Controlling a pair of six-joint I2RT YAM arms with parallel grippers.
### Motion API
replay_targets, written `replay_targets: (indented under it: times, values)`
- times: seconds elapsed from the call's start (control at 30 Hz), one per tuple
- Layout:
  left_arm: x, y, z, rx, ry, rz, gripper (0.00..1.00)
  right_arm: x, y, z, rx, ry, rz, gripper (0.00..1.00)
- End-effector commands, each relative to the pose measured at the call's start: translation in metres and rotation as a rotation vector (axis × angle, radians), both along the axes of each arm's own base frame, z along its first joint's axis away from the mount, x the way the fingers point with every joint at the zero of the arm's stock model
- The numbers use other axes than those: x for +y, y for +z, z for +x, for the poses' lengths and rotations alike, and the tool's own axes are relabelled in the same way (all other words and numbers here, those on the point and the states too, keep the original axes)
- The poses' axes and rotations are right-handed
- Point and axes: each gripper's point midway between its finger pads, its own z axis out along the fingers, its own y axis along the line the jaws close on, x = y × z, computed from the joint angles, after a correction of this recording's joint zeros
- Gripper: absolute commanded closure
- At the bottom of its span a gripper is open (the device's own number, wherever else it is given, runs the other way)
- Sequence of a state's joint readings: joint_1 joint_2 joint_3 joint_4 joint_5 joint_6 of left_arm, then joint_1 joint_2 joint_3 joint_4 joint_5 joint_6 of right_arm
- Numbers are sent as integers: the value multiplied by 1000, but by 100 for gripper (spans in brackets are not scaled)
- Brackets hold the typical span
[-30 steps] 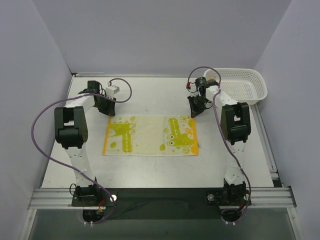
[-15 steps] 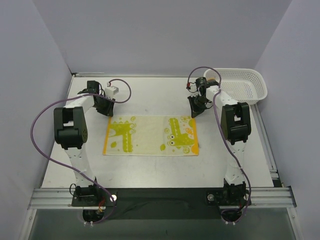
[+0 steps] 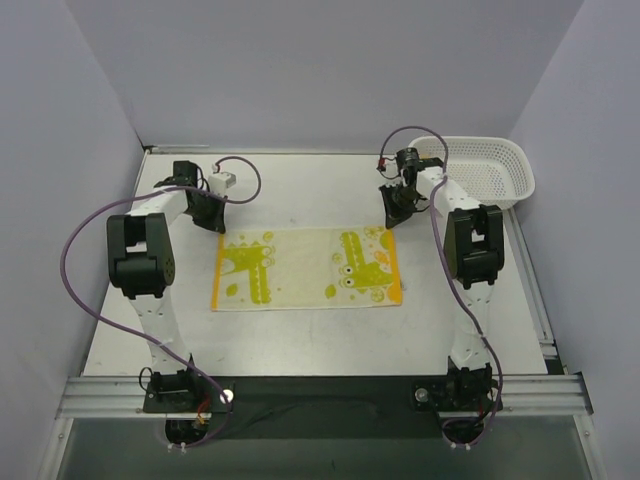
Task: Roll the towels
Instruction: Fold the towel
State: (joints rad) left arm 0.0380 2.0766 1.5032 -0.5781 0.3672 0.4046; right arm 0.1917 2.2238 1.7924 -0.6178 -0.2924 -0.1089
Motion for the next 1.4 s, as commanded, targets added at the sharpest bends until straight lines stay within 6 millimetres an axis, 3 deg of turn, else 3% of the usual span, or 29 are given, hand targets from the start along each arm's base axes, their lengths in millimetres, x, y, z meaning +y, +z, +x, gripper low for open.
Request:
replay_targets:
  times: [0.0, 0.07, 0.2, 0.3, 0.4, 0.43, 0.47, 0.53, 0.57, 0.8, 0.93, 1.1, 1.37]
  values:
    - [1, 28, 14, -45, 27, -62, 100, -14, 33, 20, -76, -25, -3, 100]
    - [-1, 47, 17, -88, 16, -99, 100, -17, 51, 29, -120, -26, 0, 100]
    - [1, 71, 14, -142, -10, -139, 100, -16, 77, 24, -159, 2, 26, 100]
    - [-5, 81, -1, -164, -64, -161, 100, -16, 81, 10, -153, 39, 35, 100]
    - [-13, 86, -29, -174, -124, -178, 100, -19, 80, -8, -136, 72, 24, 100]
    - [-15, 97, -37, -203, -143, -173, 100, -20, 80, -13, -133, 94, 18, 100]
    - [-17, 86, -54, -181, -169, -175, 100, -22, 75, -22, -114, 99, 16, 100]
    - [-17, 91, -69, -202, -189, -157, 100, -21, 81, -31, -124, 124, 24, 100]
    - [-16, 80, -83, -173, -199, -146, 100, -21, 80, -37, -113, 134, 27, 100]
    - [-9, 46, -138, -98, -297, -64, 100, -20, 61, -86, -4, 211, 53, 100]
    - [-2, 30, -150, -55, -311, -25, 100, -22, 34, -121, 99, 242, 70, 100]
    - [1, 3, -151, 50, -274, -28, 100, -22, 6, -131, 161, 255, 56, 100]
    - [-2, -5, -146, 101, -234, -59, 100, -22, 6, -131, 164, 261, 44, 100]
